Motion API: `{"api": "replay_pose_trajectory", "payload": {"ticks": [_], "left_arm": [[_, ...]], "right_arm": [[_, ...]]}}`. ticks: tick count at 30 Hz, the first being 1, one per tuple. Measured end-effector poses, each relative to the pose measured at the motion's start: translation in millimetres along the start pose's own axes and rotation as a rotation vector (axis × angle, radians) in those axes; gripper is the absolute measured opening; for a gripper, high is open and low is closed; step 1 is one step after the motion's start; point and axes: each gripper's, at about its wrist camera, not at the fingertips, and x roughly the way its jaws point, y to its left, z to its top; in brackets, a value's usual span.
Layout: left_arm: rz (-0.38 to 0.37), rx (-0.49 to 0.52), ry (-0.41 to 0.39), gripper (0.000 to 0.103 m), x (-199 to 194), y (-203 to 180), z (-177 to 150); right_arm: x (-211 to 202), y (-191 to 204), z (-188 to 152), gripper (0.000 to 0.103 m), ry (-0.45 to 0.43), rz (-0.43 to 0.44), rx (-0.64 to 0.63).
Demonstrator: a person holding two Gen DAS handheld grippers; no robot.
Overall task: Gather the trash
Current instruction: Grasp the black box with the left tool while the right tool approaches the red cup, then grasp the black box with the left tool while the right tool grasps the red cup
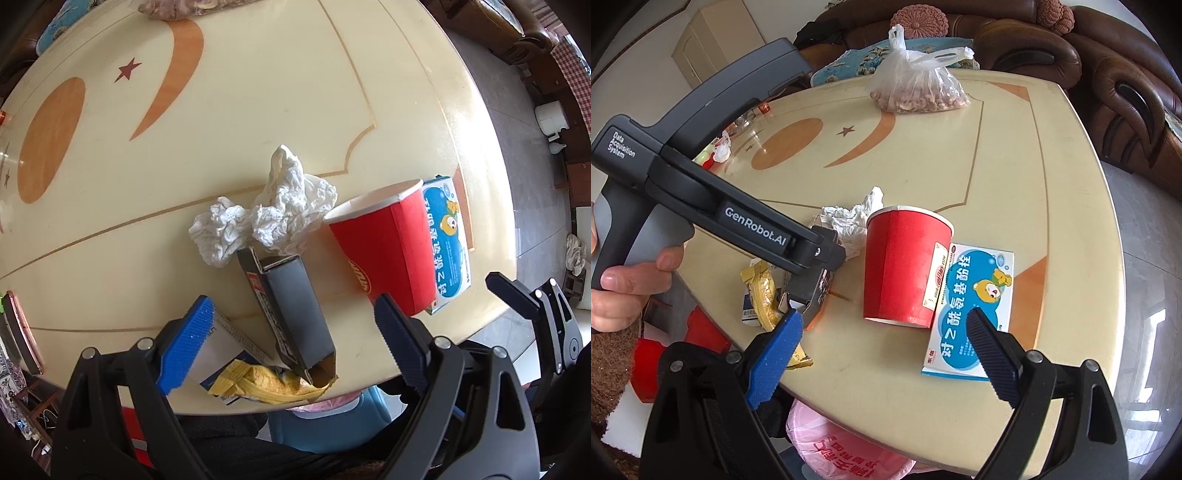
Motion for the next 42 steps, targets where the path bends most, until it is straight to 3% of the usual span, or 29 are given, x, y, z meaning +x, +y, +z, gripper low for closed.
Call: {"api": "replay_pose_trajectory", "payload": {"ticks": [5, 7, 12, 15, 20, 23, 29, 31, 38, 42], "left_arm": [[-0.035, 0.009, 0.003, 0.086, 6, 1, 6], [-0.033, 0.000, 0.007, 0.077, 8, 4, 7], [-0.042, -0.014, 0.032, 0.076, 21, 12, 8], [-0.063, -0.024, 0.049, 0.065, 26, 15, 8], [-0.068, -0.032, 0.070, 0.063, 31, 23, 10], [-0.080, -0.049, 0.082, 0.051, 37, 29, 3], [-0.086, -0.067, 0.098, 0.049, 43, 40, 6], [-0.083, -0.064, 0.096, 0.046, 47, 39, 7], [-0.088, -0.073, 0.105, 0.040, 53, 44, 8], [-0.095, -0.075, 0.107, 0.038, 52, 54, 7]], "right_arm": [[11, 1, 4, 0.088, 0.004, 0.003, -0.002], [15, 2, 6, 0.088, 0.005, 0.002, -0.004], [26, 2, 9, 0.088, 0.011, -0.001, -0.008], [32, 3, 10, 0.088, 0.015, 0.002, -0.007], [42, 3, 10, 0.088, 0.029, -0.001, -0.009], [47, 2, 12, 0.088, 0.031, -0.012, -0.005], [55, 0, 11, 0.087, 0.044, -0.028, 0.002], [58, -2, 11, 0.081, 0.045, -0.033, 0.008], [62, 0, 14, 0.080, 0.042, -0.054, -0.012], [65, 2, 17, 0.062, 0.034, -0.072, -0.020]]}}
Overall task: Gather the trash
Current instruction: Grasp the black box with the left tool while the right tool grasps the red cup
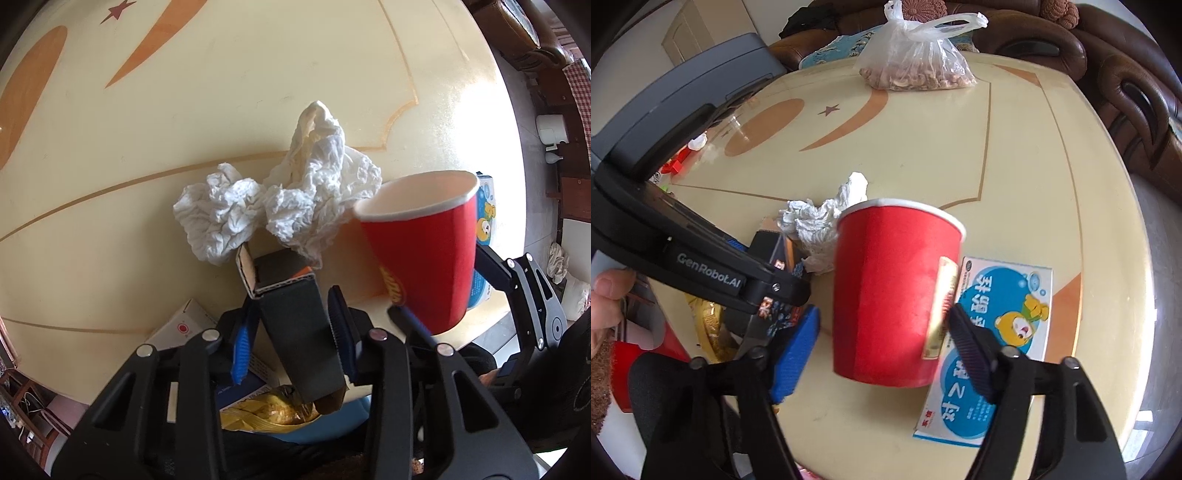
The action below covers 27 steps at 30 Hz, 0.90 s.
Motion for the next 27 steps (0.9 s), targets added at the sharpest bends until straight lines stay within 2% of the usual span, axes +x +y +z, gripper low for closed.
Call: {"api": "replay_pose_trajectory", "payload": {"ticks": [7, 16, 27], "left_arm": [[-0.013, 0.018, -0.022, 0.033, -17, 9, 0], [-0.014, 0.026, -0.038, 0.031, -23, 17, -7], [-0.006, 0.111, -0.175, 0.026, -66, 2, -32]], "right_arm": [[2, -6, 1, 0.060, -0.005, 0.034, 0.047], [-13, -7, -1, 0.060, -0.042, 0.024, 0.049], [-51, -7, 1, 0.060, -0.118, -0.032, 0.037]]}}
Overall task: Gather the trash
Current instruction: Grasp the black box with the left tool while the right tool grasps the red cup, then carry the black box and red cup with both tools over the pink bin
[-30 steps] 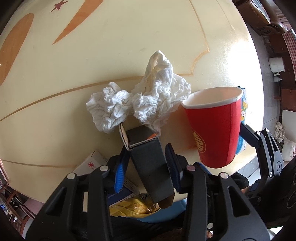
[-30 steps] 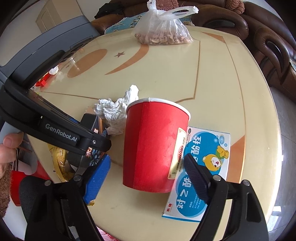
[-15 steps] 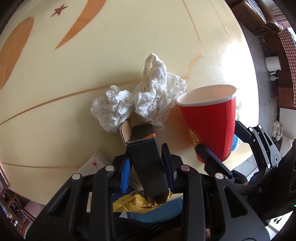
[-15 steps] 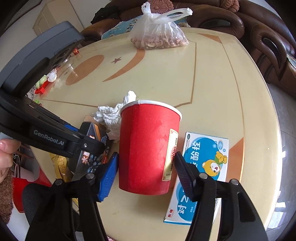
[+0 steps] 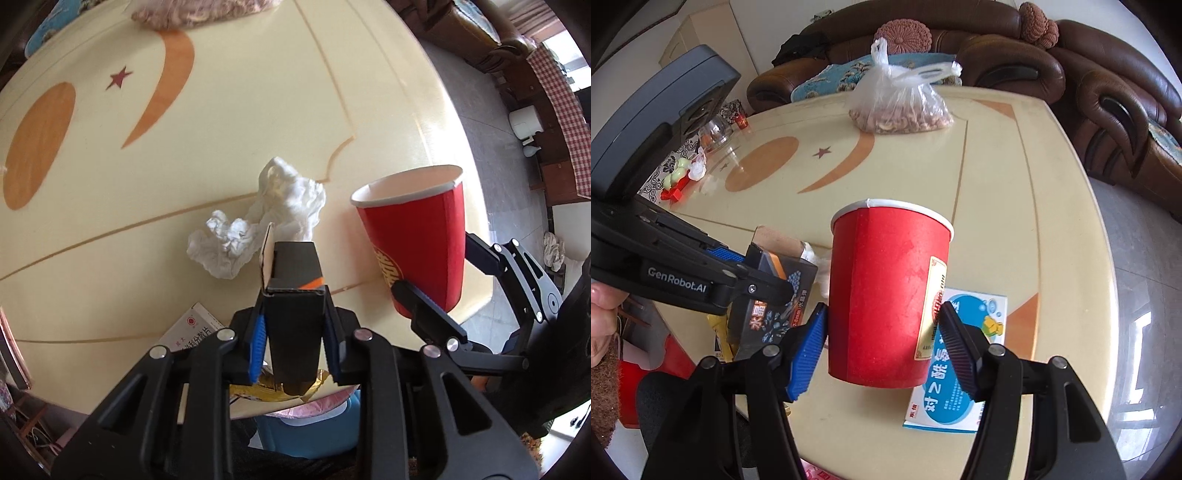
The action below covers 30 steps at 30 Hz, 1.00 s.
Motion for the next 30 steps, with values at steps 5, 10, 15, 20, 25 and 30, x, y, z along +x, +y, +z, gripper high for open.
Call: {"api": "replay_pose_trajectory", "payload": {"ticks": [5, 10, 15, 20, 25, 30], "left_arm": [[0.000, 0.011, -0.015, 0.026, -5, -4, -7], [-0.002, 0.016, -0.073, 0.026, -40, -18, -17], [0.011, 0.029, -0.152, 0.026, -68, -23, -29], [0.027, 0.041, -0.213, 0.026, -83, -35, -45], [0.044, 0.051, -0.287, 0.026, -104, -40, -79], [0.049, 0.060, -0.343, 0.026, -118, -43, -108]], "right_arm": [[-13, 0, 1, 0.060, -0.027, -0.023, -0.004], [-27, 4, 4, 0.060, -0.053, -0.050, -0.019], [-46, 10, 9, 0.060, -0.077, -0.077, -0.030], [-69, 27, 8, 0.060, -0.098, -0.097, -0.060], [-93, 47, -1, 0.060, -0.106, -0.119, -0.087], [-115, 62, -17, 0.060, -0.116, -0.118, -0.094]]}}
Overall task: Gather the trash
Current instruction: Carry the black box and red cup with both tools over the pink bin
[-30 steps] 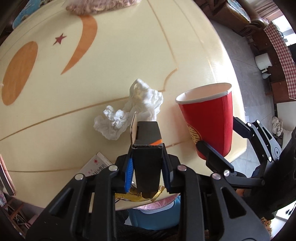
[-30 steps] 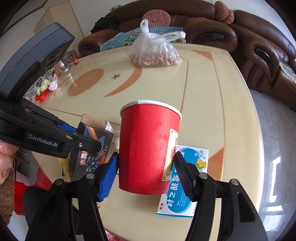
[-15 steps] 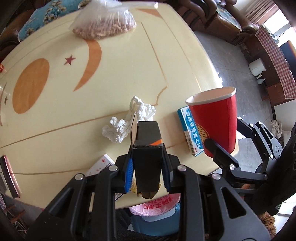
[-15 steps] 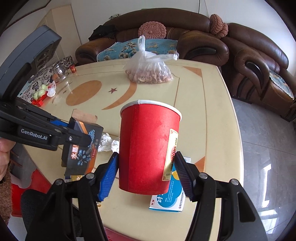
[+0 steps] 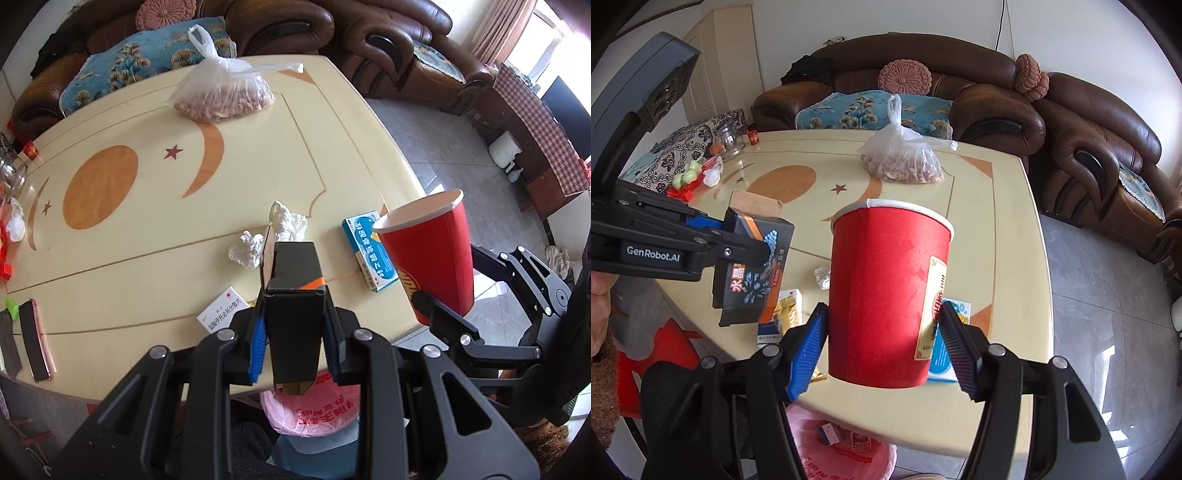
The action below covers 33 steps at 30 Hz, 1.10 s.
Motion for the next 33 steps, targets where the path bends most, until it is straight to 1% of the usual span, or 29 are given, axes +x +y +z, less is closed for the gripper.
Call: {"api": "replay_pose_trajectory", "payload": {"ticks": [8, 11, 17, 22, 28, 33], "left_arm": [[0.012, -0.008, -0.048, 0.026, -24, -9, -42], [-0.001, -0.003, -0.058, 0.026, -27, -16, -59], [0.002, 0.013, -0.075, 0.026, -28, -23, -86], [0.001, 0.017, -0.073, 0.026, -25, -28, -104], [0.022, 0.047, -0.088, 0.026, -20, -37, -120], [0.031, 0.055, -0.080, 0.026, -9, -40, -135]], "right_arm": [[-25, 24, -26, 0.060, 0.004, 0.006, -0.008], [-33, 30, -36, 0.060, 0.004, 0.005, -0.008], [-46, 39, -55, 0.060, 0.009, 0.010, -0.001], [-52, 46, -71, 0.060, 0.018, 0.016, 0.001], [-52, 50, -89, 0.060, 0.040, 0.021, 0.012], [-50, 54, -103, 0.060, 0.059, 0.026, 0.023]]}}
